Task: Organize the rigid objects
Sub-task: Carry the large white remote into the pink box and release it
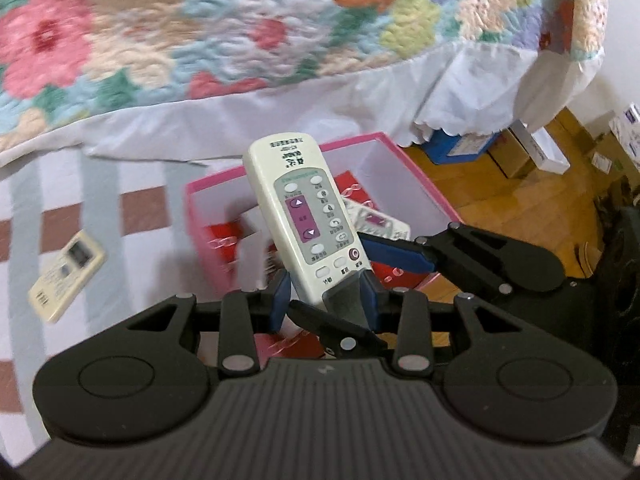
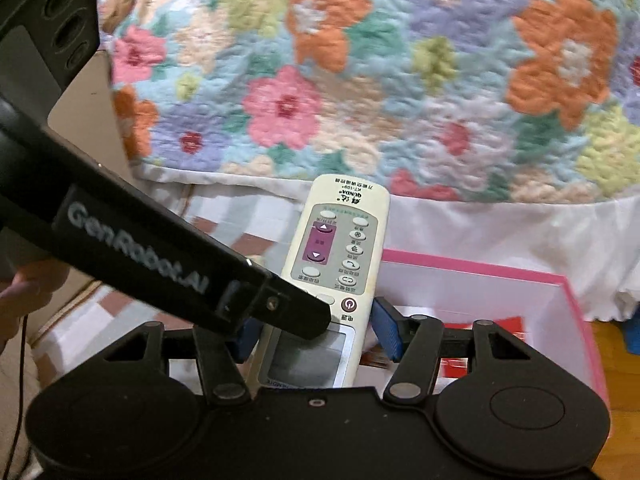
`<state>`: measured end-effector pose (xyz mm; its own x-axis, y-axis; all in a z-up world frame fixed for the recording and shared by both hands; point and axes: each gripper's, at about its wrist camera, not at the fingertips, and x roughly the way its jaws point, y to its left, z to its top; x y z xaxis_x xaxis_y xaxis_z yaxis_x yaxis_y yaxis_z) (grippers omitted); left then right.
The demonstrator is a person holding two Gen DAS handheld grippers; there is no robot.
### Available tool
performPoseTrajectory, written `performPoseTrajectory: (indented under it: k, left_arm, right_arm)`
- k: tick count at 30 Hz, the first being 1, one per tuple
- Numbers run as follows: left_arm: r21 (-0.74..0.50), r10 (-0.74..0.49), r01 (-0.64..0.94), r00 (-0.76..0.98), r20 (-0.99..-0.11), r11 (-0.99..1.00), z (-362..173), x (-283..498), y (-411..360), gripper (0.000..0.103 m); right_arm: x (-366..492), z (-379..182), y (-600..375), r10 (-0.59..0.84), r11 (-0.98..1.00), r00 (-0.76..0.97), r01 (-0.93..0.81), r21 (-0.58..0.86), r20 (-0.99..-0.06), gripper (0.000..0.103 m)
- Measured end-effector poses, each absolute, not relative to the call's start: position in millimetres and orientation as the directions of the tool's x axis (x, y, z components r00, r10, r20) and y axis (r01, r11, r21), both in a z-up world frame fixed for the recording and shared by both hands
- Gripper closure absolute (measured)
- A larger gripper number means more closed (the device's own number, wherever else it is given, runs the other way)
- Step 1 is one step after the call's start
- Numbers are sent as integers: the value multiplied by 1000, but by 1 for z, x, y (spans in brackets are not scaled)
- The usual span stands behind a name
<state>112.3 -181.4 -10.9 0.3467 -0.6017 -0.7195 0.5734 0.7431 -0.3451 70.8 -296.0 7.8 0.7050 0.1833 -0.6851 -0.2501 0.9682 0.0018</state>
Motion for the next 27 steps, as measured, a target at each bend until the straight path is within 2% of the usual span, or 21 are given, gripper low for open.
performPoseTrajectory:
  k: [6, 13, 17, 21, 25, 27]
  left_arm:
    - [-337, -582, 582, 302, -755, 740, -34, 143, -244, 68]
    - [-382, -564, 528, 237, -791, 758, -77, 175, -278, 68]
    - [-394, -549, 491, 224, -805, 777, -92, 185, -283, 67]
    - [-426, -562, 451, 224, -796, 784, -90, 186, -272, 63]
    - [-311, -500, 520, 271, -823, 795, -74, 172, -260, 63]
    - [-291, -492, 531, 287, -822, 796, -63, 164, -248, 62]
  right_arm:
    - [99, -13, -348, 125, 989, 652, -144, 40, -748, 39]
    - [120, -64, -393, 176, 967, 568, 51, 248, -804, 39]
    - [122, -84, -399, 190, 949, 558, 107, 297, -808, 39]
    - [117, -80, -393, 132, 967, 579, 102, 232, -805, 34]
    - [101, -62, -384, 128, 981, 572, 46, 188, -810, 34]
    - [94, -52, -380, 126, 985, 563, 26, 170, -816, 34]
